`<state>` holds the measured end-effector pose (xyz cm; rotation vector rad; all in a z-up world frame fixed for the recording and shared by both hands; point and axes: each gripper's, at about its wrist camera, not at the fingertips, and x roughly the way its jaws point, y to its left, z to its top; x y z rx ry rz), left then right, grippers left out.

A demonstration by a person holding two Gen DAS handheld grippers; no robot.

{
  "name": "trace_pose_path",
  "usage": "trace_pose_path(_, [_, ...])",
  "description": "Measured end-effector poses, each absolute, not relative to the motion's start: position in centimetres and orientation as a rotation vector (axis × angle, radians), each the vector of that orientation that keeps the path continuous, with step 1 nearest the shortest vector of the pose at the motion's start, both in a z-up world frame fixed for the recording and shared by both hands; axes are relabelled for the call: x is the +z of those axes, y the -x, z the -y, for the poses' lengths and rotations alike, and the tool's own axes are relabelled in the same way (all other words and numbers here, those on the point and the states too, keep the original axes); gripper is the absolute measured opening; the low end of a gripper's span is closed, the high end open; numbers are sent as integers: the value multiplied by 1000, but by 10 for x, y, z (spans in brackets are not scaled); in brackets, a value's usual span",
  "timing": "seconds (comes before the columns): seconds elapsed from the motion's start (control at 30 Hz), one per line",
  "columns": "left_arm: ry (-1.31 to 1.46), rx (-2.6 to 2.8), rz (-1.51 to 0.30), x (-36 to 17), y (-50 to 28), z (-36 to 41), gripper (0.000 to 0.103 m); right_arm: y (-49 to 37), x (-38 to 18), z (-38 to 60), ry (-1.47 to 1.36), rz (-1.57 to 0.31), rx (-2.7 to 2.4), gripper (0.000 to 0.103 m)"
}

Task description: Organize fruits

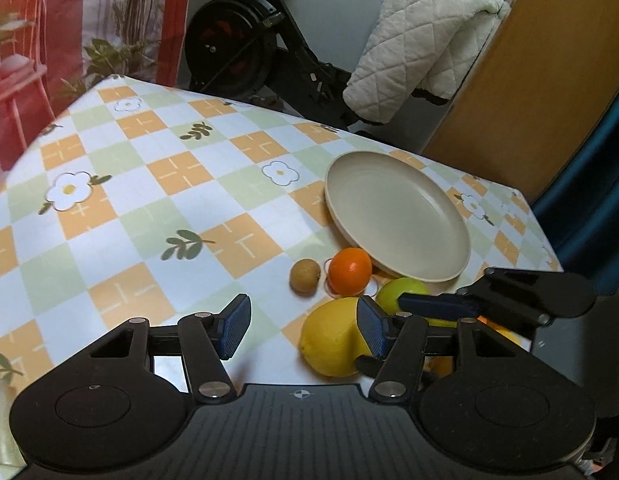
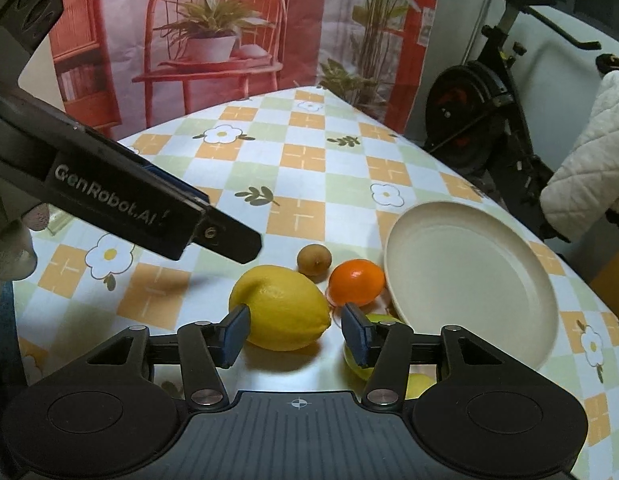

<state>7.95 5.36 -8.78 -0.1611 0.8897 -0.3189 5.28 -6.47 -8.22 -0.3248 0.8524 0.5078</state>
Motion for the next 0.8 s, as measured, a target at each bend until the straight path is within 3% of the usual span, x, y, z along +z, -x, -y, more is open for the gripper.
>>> trace_pose_path(0.8, [256, -420, -960, -115, -95, -42, 60, -65, -106, 70, 196, -903, 488, 64])
